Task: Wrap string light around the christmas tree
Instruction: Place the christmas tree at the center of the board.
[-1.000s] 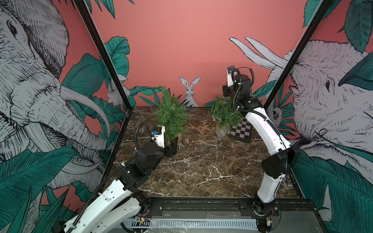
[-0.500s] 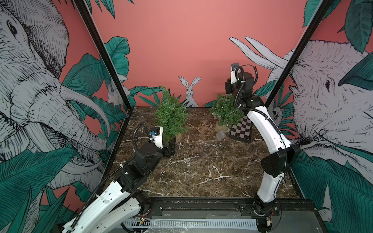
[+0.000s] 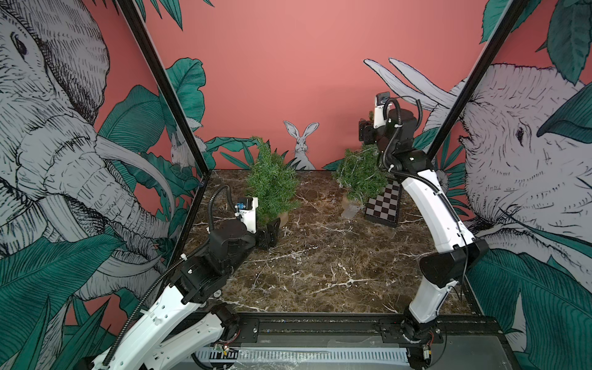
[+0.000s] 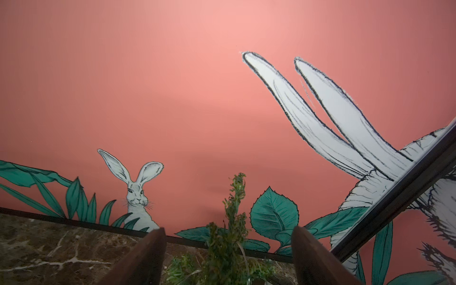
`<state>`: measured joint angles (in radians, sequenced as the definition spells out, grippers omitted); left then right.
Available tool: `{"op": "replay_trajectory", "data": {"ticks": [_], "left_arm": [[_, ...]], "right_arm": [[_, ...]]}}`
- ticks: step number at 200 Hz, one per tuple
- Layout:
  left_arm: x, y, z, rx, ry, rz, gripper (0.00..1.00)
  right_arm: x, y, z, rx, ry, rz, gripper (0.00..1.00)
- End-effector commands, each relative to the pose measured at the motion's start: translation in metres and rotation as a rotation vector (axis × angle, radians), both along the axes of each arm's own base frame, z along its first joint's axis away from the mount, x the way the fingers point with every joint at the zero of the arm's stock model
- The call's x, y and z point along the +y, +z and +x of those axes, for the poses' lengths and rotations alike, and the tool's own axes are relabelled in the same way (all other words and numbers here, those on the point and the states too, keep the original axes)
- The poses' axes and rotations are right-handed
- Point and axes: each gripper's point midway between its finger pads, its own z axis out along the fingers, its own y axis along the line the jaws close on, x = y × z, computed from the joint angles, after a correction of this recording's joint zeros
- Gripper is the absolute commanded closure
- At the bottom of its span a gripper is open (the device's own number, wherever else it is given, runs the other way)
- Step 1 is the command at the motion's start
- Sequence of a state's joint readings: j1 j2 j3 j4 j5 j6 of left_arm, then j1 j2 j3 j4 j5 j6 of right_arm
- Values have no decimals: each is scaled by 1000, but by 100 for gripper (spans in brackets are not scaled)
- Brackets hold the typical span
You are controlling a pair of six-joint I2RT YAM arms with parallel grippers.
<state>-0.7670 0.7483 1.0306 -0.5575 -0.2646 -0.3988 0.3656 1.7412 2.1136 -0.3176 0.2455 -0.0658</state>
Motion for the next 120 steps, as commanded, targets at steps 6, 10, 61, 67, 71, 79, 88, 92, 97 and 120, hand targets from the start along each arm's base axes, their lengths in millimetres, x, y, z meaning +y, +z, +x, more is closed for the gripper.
{"op": "replay_trajectory", "data": {"ticks": [6, 10, 61, 67, 71, 79, 88, 92, 97, 120], "left_arm": [[5, 8, -15, 45, -48, 62, 21], [6, 12, -15, 36, -48, 67, 22], [10, 78, -16, -104, -80, 122, 21], [7, 84, -14, -113, -86, 133, 21], [5, 89, -13, -120, -94, 137, 21], [0, 98, -9, -131, -107, 153, 21], [-5, 105, -3, -136, -111, 179, 20], [-6, 107, 0, -134, -107, 195, 20], [-7, 109, 5, -127, -97, 217, 20], [-9, 102, 28, -66, -31, 332, 18]], "right_arm": [[-21, 70, -75, -165, 46, 107, 15], [-22, 71, -83, -172, 56, 117, 15], [-13, 34, -181, -215, 322, 240, 14], [-15, 22, -189, -215, 336, 260, 14], [-15, 13, -196, -213, 347, 272, 14], [-18, -3, -209, -210, 363, 295, 14], [-17, -21, -218, -199, 385, 309, 14], [-17, -30, -221, -190, 391, 313, 14], [-16, -41, -223, -173, 400, 316, 14], [-11, -104, -219, -70, 413, 338, 15]]}}
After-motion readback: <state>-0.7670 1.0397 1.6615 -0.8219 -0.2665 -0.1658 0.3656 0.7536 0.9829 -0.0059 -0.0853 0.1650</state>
